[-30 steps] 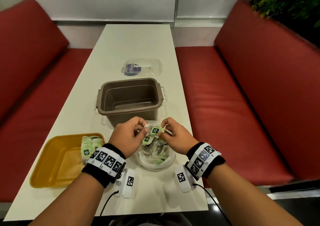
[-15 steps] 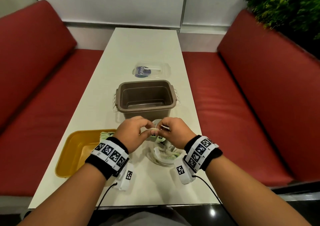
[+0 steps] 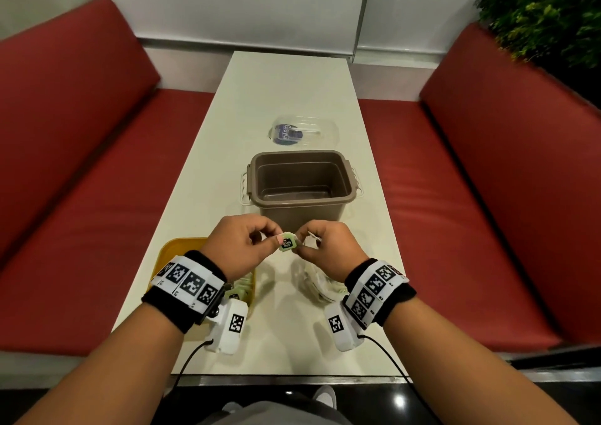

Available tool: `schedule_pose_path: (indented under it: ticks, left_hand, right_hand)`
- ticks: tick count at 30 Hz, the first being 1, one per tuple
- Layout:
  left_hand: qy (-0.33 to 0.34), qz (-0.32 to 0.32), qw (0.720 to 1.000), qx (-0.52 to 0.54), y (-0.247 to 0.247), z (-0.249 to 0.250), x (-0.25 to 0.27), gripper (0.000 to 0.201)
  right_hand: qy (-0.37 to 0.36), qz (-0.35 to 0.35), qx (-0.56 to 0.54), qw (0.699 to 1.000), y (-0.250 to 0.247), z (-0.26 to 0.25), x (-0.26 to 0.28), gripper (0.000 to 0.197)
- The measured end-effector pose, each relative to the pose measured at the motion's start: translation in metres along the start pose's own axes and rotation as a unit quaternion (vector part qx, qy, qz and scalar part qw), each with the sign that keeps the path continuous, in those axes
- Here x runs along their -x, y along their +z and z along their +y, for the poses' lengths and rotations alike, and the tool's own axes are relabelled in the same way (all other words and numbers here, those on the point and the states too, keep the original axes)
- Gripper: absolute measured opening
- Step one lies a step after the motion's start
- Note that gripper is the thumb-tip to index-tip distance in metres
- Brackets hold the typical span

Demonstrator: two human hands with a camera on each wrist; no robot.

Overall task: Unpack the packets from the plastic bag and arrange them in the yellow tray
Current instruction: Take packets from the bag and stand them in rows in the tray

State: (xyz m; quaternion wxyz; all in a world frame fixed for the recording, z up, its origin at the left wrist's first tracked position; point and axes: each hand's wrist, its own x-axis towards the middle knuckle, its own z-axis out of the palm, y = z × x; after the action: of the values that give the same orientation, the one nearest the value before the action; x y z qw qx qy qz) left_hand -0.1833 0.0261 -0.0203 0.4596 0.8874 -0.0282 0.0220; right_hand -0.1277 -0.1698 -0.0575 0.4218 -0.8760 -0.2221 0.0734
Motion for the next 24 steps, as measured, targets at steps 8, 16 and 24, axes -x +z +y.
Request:
schedule_pose_path:
  ticks: [8, 16, 24]
  left_hand:
    - [-0.016, 0.002, 1.000, -0.024, -0.021, -0.018, 0.012, 0.009]
    - [-0.047, -0.029, 0.998, 0.007, -0.033, -0.034, 0.022, 0.008]
    - [-0.025, -0.019, 0.997, -0.068, -0.044, -0.054, 0.028, 0.010]
  right_hand:
    - [-0.009, -0.015, 0.003, 1.000, 0.029, -0.013, -0.001, 0.013]
    - [-0.021, -0.011, -0.013, 1.000, 0.054, -0.021, -0.007, 0.017]
    - [-0.038, -0.035, -0.037, 0.998, 0.085, -0.021, -0.011, 0.014]
